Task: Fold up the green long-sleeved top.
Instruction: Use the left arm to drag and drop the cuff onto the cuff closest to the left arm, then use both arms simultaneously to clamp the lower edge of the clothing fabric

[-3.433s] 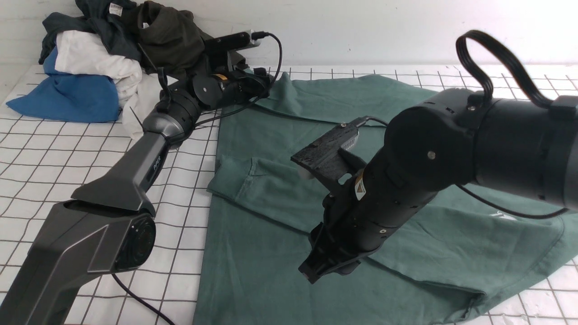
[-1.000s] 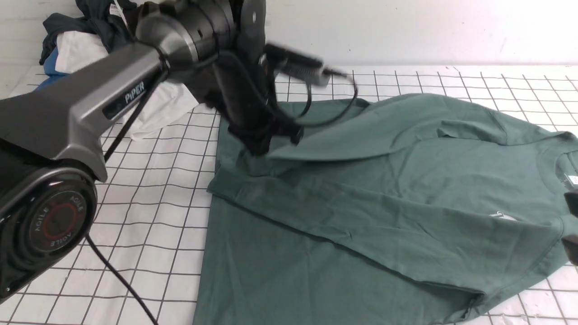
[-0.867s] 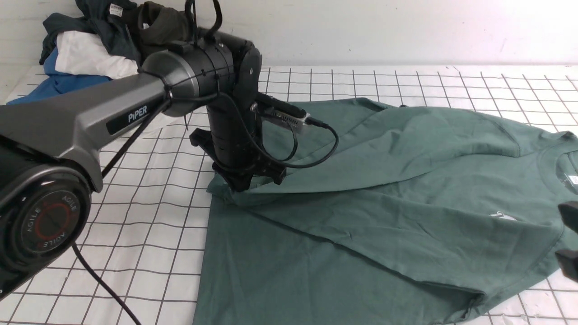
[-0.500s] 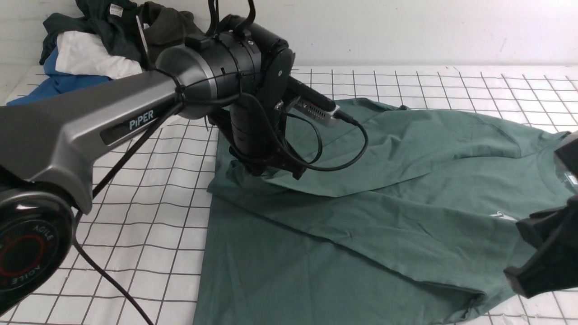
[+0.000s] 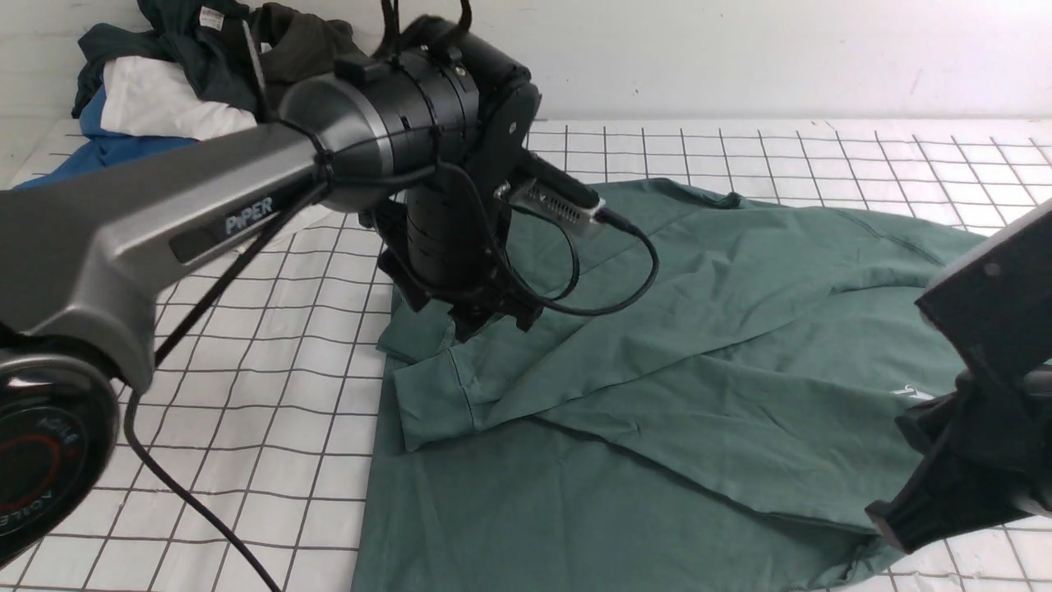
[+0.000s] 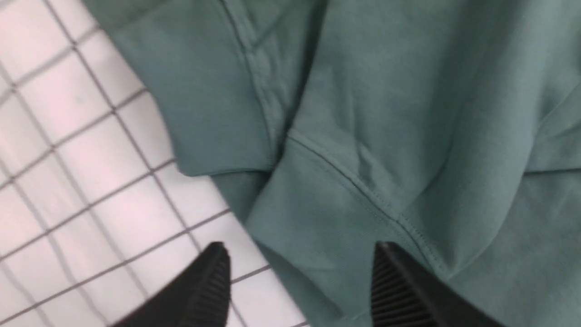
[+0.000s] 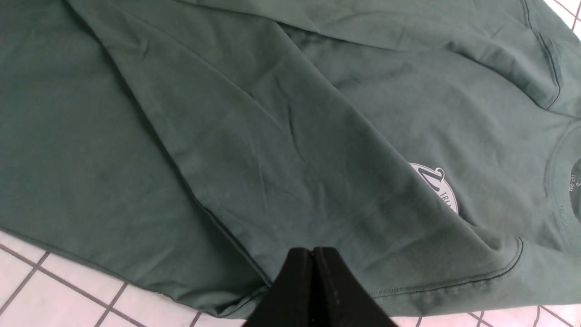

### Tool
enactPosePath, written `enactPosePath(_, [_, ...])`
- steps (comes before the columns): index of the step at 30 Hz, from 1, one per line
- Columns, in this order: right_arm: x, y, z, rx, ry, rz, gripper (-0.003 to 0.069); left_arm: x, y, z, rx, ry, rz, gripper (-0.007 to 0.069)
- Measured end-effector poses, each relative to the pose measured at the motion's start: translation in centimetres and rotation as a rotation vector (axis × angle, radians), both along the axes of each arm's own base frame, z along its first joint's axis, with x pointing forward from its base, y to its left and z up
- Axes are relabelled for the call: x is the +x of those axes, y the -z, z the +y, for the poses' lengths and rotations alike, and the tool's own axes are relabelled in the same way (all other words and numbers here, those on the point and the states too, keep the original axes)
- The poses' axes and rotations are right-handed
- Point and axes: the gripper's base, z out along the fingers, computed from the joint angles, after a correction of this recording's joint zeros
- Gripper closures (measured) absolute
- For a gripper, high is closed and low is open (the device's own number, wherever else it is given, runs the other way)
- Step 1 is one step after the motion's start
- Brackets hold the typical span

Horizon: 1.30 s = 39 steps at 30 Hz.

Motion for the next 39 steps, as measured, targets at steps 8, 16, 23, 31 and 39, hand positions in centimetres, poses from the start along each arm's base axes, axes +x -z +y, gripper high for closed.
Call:
enactPosePath(8, [0.4, 0.6, 0.5, -0.017, -0.017, 0.017, 0.0673, 1.7, 1.0, 1.2, -0.033, -0.035, -0.02, 0.0137])
enactPosePath(16, [-1.4, 2.3, 0.5, -0.168, -0.198, 0.278, 0.0673, -2.4, 3.2, 0.1, -0.165, 0.163, 0.249, 0.0136])
enactPosePath(23, [-3.4, 2.9, 1.9, -0.103, -0.458, 0.46, 0.0673, -11.8, 3.2, 0.4, -0.173, 0.522, 0.393, 0.0136])
enactPosePath(31, [-2.4, 2.1, 3.3, -0.055, -0.622, 0.26, 0.0673, -15.8, 9.8, 3.2, 0.068, 0.746, 0.231, 0.014])
enactPosePath(39, [-2.1, 2.1, 3.3, -0.068, -0.629, 0.232, 0.0673, -16.2, 11.0, 3.6, 0.114, 0.771, 0.218, 0.0393])
